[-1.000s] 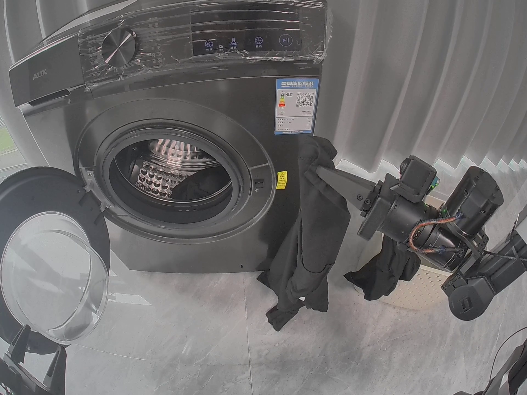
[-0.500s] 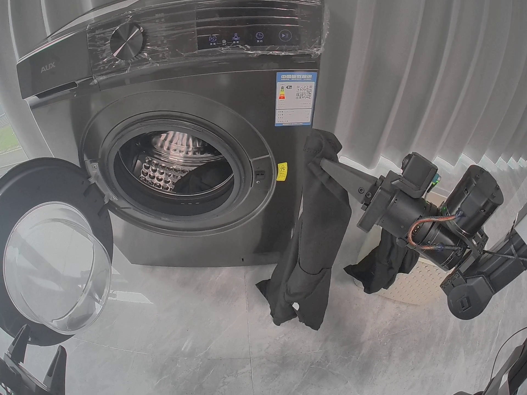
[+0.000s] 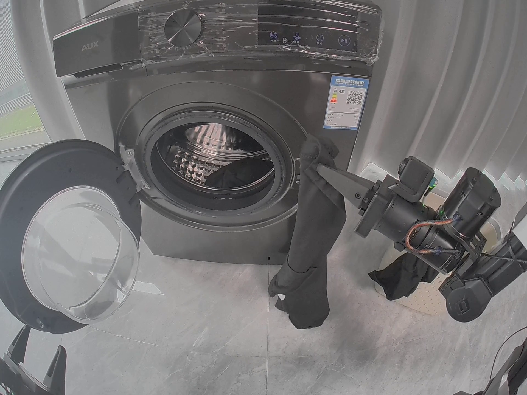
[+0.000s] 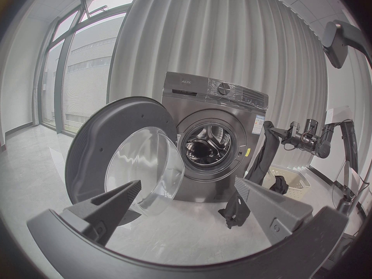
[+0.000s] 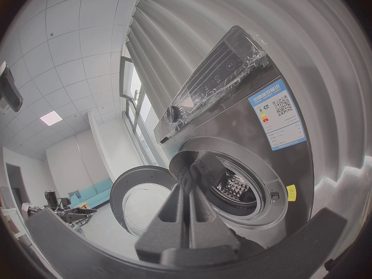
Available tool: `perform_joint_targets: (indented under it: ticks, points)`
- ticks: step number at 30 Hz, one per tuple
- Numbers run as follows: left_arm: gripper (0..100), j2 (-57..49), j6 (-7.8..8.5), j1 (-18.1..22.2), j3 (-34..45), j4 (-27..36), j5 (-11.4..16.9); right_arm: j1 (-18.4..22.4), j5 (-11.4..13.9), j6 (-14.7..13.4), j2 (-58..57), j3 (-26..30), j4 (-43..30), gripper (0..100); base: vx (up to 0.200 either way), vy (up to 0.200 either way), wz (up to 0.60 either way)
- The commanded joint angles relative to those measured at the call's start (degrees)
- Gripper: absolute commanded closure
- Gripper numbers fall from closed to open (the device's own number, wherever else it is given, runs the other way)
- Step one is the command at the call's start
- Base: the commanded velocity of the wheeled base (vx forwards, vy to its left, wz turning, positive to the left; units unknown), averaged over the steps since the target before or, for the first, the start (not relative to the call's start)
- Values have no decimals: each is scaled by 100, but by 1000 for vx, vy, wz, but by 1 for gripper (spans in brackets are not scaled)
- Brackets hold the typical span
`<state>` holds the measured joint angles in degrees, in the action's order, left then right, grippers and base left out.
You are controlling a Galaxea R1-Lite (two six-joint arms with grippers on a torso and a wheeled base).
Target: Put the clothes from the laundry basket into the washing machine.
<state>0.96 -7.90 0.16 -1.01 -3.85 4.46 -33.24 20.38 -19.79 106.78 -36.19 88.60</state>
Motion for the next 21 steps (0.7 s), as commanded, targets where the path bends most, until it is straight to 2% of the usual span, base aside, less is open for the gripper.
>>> perform_joint_targets:
  ticks: [1, 8, 17, 21]
  points:
    - [0, -79, -1, 2, 101, -1, 2, -7, 1, 10, 10, 7, -1, 100, 0, 0, 0]
    - [0, -79, -1, 2, 101, -1, -7, -7, 10, 10, 1, -2, 8, 100, 0, 0, 0]
    - [0, -79, -1, 2, 101, -1, 2, -7, 10, 19, 1, -2, -1, 100, 0, 200, 0]
    - [0, -79, -1, 2, 101, -10, 2, -24, 10, 54, 1, 16, -1, 100, 0, 0, 0]
